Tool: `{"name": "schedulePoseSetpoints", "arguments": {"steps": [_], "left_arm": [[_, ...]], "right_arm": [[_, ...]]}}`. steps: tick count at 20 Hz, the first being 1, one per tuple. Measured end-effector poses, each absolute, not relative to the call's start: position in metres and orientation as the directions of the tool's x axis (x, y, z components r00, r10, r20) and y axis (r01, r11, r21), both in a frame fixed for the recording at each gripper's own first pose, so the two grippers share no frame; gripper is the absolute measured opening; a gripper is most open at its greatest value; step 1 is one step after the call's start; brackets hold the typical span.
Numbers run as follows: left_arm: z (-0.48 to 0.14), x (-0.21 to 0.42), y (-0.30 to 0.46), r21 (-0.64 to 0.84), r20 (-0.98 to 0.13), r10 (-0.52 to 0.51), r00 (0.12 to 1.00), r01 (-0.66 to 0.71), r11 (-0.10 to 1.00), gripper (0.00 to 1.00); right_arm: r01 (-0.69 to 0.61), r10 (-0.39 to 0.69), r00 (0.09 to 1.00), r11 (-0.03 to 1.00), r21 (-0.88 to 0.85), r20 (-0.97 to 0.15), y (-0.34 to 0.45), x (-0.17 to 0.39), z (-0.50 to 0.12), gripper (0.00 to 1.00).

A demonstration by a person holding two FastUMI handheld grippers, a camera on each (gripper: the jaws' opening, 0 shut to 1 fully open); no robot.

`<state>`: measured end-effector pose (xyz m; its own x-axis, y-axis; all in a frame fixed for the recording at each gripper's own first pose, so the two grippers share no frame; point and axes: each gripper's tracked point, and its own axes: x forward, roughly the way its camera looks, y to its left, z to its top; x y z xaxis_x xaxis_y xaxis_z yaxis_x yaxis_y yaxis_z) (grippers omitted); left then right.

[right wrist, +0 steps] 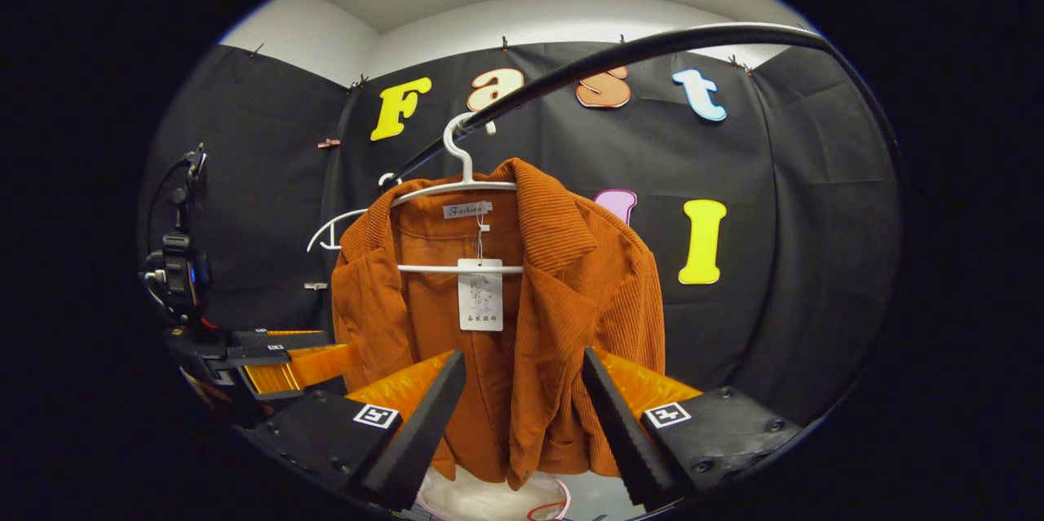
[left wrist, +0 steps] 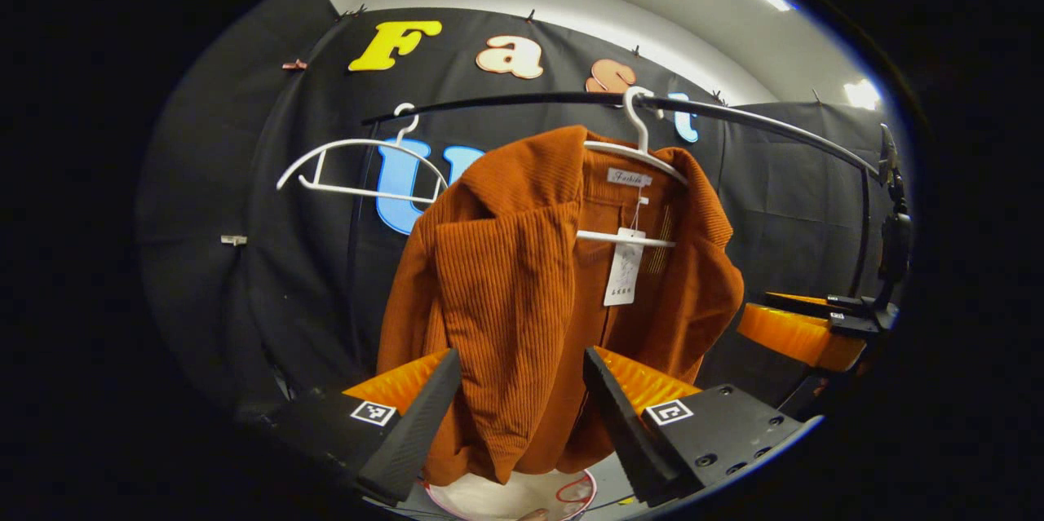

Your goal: Grasp the clothes on the hanger with both hands and then place them into the laundry hamper below.

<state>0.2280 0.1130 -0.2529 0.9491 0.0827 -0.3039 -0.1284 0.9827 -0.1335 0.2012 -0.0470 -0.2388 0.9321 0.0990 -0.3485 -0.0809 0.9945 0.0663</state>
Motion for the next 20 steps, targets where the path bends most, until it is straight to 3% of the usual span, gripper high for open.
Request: {"name": "schedulePoseSetpoints", "arguments": {"steps": [11,20], "left_arm": [[-0.309,0.265,0.132,-0.186,-0.4,0.07,0.914,-0.156,0.97,0.91],[-0.291,0.292,0.082,-0.206,-0.353,-0.013,0.935,-0.064,0.977,0.92]], "right_arm": [[-0.069,0.116,0.9,0.99,0.124,-0.421,-0.06,0.223,-0.274,0.94],[-0.099,0.156,0.878,0.984,0.147,-0.453,-0.049,0.237,-0.302,0.94]]}}
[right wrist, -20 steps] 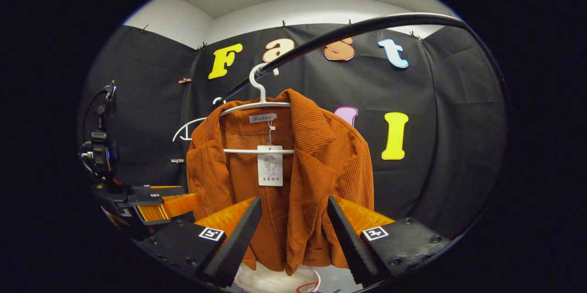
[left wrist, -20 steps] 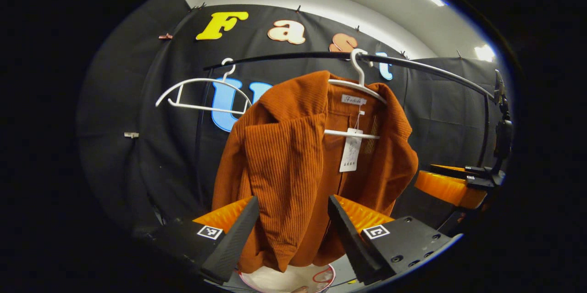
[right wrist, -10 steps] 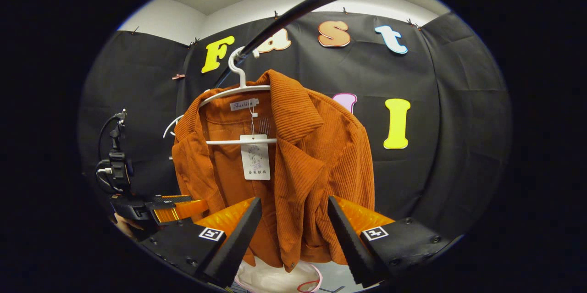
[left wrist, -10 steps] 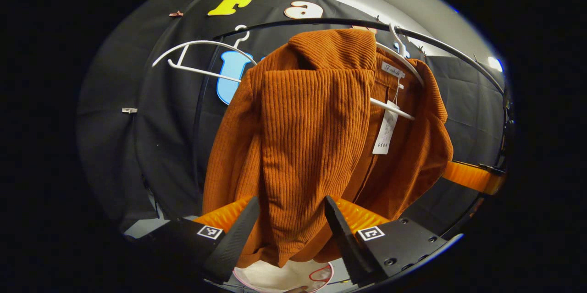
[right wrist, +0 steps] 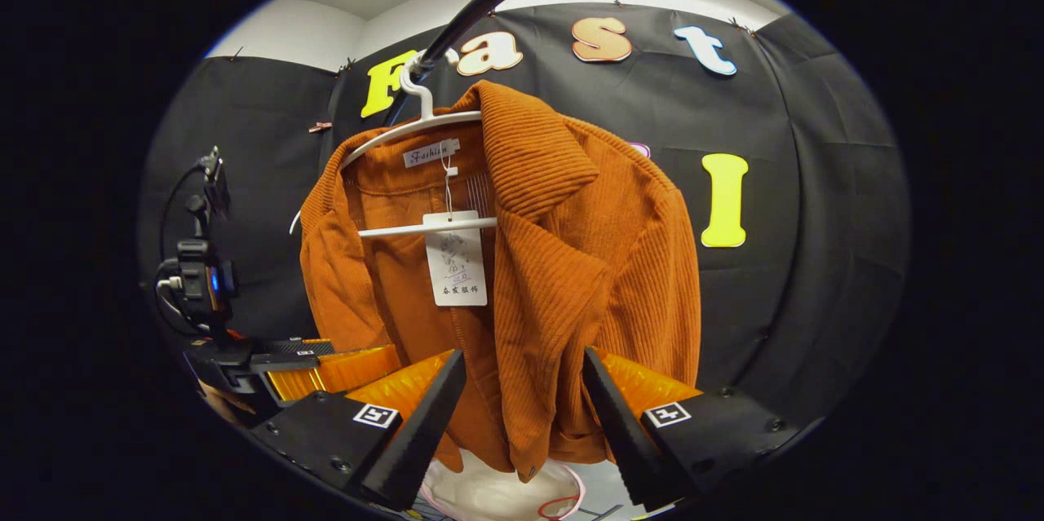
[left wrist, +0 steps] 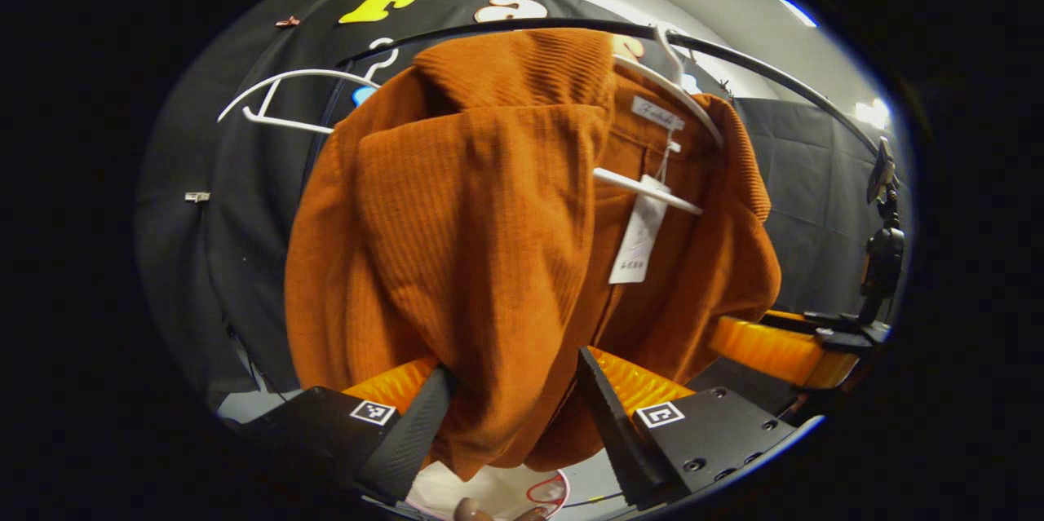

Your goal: Grasp the clothes on the hanger with both hands and then place them into the laundry hamper below.

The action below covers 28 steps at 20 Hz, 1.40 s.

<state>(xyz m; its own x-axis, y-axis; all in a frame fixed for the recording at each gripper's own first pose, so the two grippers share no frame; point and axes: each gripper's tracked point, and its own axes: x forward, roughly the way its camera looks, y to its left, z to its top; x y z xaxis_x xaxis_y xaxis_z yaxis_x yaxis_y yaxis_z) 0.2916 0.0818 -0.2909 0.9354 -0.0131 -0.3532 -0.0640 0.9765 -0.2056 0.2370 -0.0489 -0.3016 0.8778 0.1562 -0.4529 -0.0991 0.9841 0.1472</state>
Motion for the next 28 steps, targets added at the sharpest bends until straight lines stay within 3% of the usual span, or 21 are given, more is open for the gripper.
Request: {"name": "schedulePoseSetpoints", "arguments": {"steps": [9,13,17,21,28], "left_arm": [[-0.288,0.309,0.09,-0.101,-0.323,0.135,0.937,-0.176,0.979,0.94],[-0.287,0.315,0.1,-0.043,-0.315,0.198,0.928,-0.223,0.974,0.95],[-0.292,0.315,0.118,-0.046,-0.326,0.272,0.905,-0.302,0.952,0.03],[-0.275,0.302,0.137,-0.013,-0.321,0.314,0.893,-0.336,0.942,0.05],[-0.203,0.289,0.188,0.037,-0.189,0.429,0.883,-0.43,0.902,0.05]], "right_arm": [[-0.072,0.125,0.869,0.989,0.127,-0.479,-0.044,0.273,-0.347,0.94],[-0.061,0.1,0.875,0.993,0.097,-0.474,-0.059,0.289,-0.352,0.78],[-0.084,0.133,0.872,0.989,0.124,-0.471,-0.074,0.296,-0.352,0.1],[-0.067,0.116,0.894,0.989,0.129,-0.432,-0.106,0.299,-0.338,0.14],[-0.056,0.086,0.958,0.992,0.116,-0.275,-0.158,0.328,-0.277,0.14]]}}
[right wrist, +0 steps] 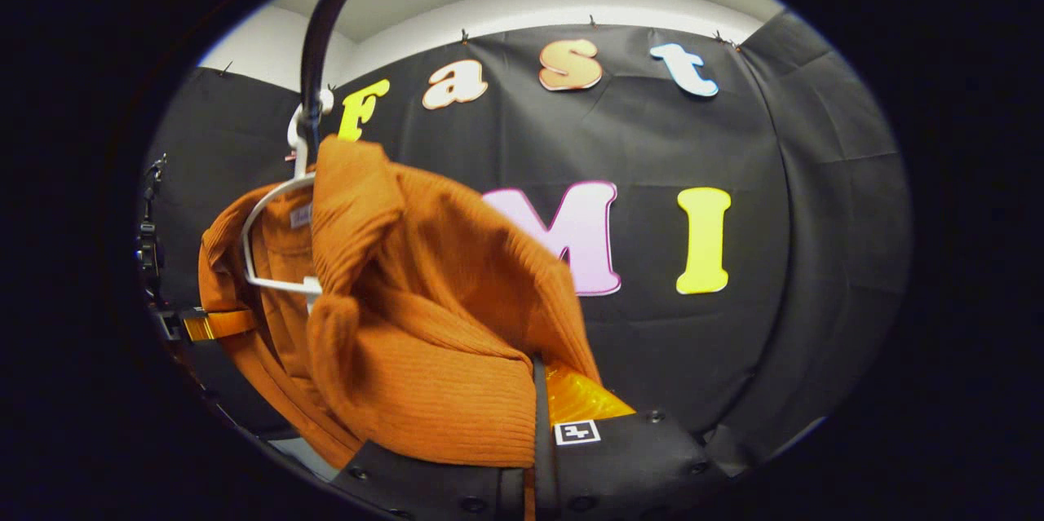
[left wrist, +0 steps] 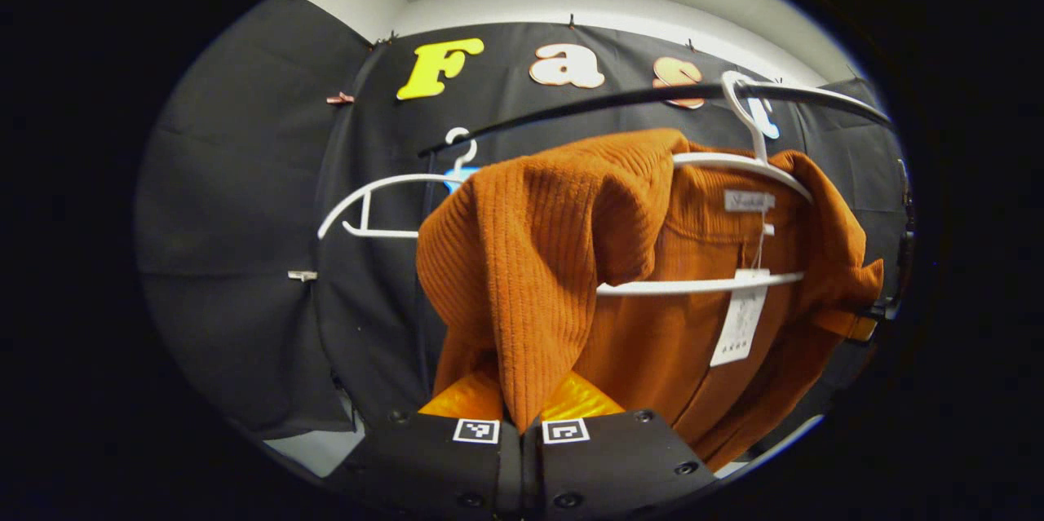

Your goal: Grasp the clothes on the hanger with both hands and then place them into the laundry hamper below.

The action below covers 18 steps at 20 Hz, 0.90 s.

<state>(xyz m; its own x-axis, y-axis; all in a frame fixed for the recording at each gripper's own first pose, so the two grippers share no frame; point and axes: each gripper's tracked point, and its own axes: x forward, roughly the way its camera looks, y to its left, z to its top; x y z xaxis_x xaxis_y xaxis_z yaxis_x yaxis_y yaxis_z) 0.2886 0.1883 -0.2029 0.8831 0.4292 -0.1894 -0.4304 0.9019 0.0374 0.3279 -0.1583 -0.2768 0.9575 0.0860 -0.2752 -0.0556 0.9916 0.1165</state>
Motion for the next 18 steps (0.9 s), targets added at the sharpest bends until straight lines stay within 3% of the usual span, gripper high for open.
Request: {"name": "schedulePoseSetpoints", "arguments": {"steps": [12,15,18], "left_arm": [[-0.103,0.286,0.264,0.188,0.018,0.53,0.848,-0.523,0.831,0.04],[-0.105,0.289,0.289,0.188,0.015,0.558,0.829,-0.551,0.813,0.04],[-0.141,0.289,0.301,0.12,-0.075,0.561,0.825,-0.551,0.826,0.05]], "right_arm": [[-0.028,0.036,0.999,0.971,0.235,-0.03,-0.212,0.388,-0.177,0.14],[0.001,0.017,0.997,0.968,0.252,-0.07,-0.228,0.407,-0.193,0.14],[0.009,0.027,0.988,0.971,0.237,-0.149,-0.227,0.41,-0.231,0.14]]}}
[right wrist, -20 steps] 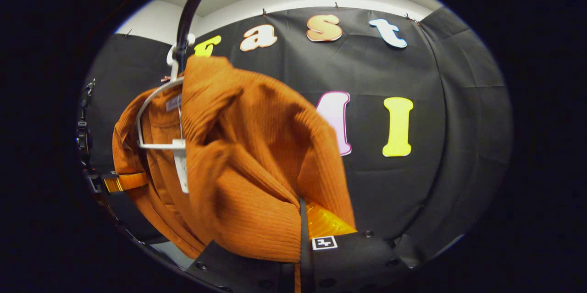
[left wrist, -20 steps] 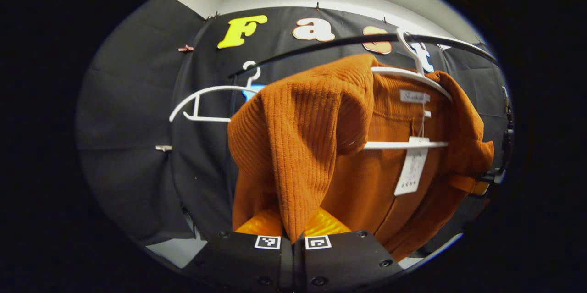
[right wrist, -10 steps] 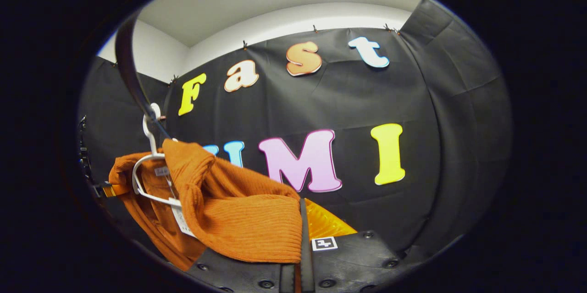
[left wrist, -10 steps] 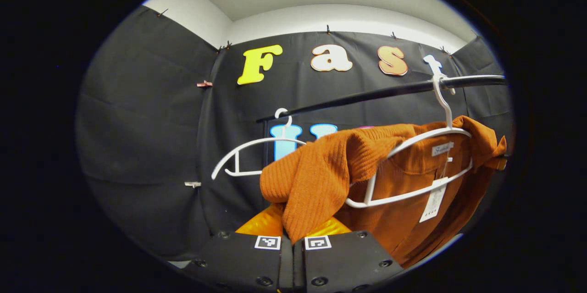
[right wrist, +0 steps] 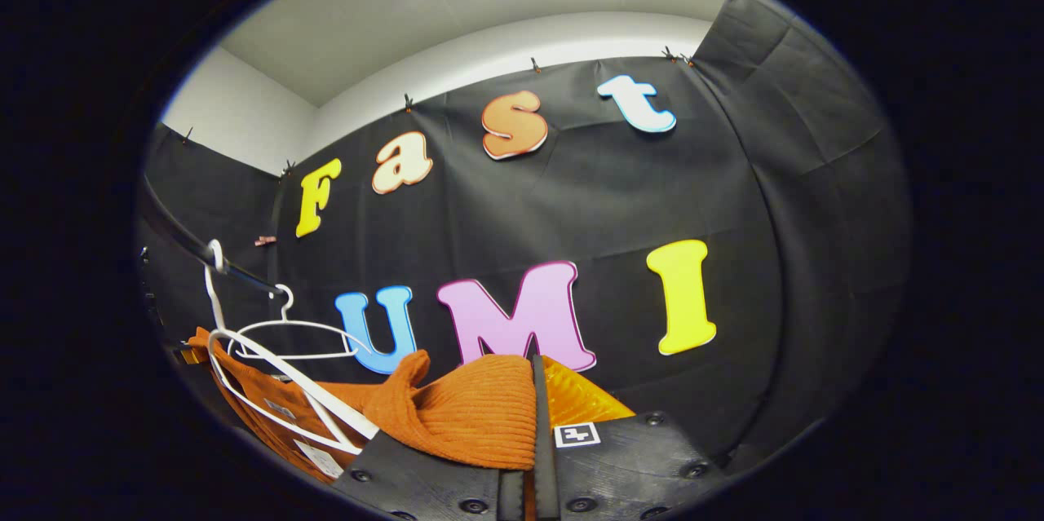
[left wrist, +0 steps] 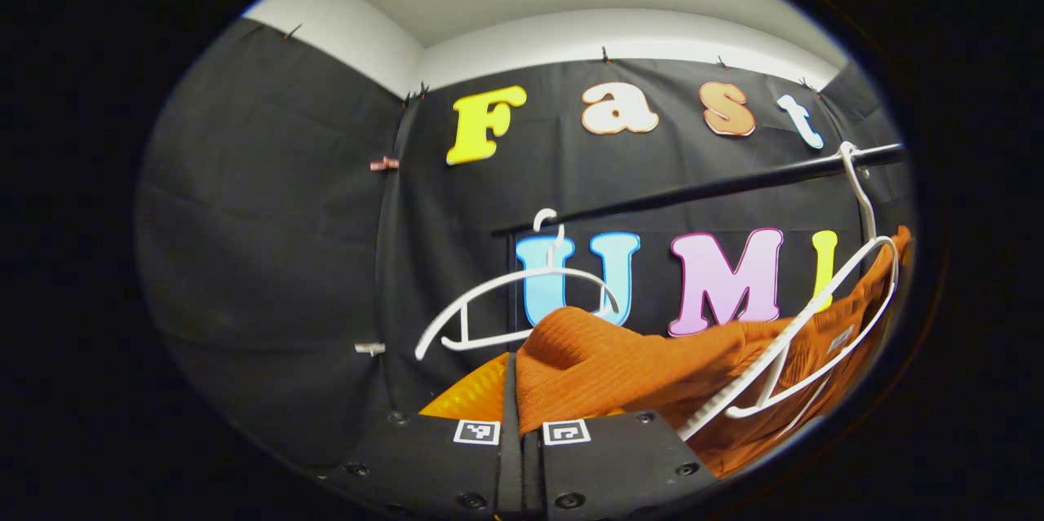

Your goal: Grasp the clothes on the hanger with both hands and then place them into the laundry hamper below.

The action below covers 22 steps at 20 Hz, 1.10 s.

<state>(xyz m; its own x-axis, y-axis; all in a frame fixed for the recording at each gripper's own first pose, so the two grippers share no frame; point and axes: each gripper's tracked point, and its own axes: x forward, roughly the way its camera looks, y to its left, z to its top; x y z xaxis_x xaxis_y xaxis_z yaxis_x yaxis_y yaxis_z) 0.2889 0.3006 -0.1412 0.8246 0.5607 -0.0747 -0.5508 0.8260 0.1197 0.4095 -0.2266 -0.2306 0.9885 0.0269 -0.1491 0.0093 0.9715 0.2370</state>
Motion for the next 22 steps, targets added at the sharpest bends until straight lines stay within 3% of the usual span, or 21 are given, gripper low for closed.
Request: {"name": "schedulePoseSetpoints", "arguments": {"steps": [9,15,22], "left_arm": [[-0.286,0.247,0.246,0.096,-0.361,0.478,0.801,-0.478,0.873,0.05],[-0.314,0.224,0.201,0.092,-0.451,0.396,0.8,-0.4,0.912,0.05],[-0.325,0.242,0.137,0.008,-0.488,0.264,0.832,-0.298,0.954,0.05]], "right_arm": [[0.042,0.046,0.925,0.974,0.222,-0.377,-0.204,0.35,-0.327,0.14],[-0.019,0.152,0.86,0.963,0.267,-0.486,-0.153,0.299,-0.366,0.14],[-0.136,0.338,0.775,0.914,0.382,-0.534,-0.065,0.261,-0.382,0.14]]}}
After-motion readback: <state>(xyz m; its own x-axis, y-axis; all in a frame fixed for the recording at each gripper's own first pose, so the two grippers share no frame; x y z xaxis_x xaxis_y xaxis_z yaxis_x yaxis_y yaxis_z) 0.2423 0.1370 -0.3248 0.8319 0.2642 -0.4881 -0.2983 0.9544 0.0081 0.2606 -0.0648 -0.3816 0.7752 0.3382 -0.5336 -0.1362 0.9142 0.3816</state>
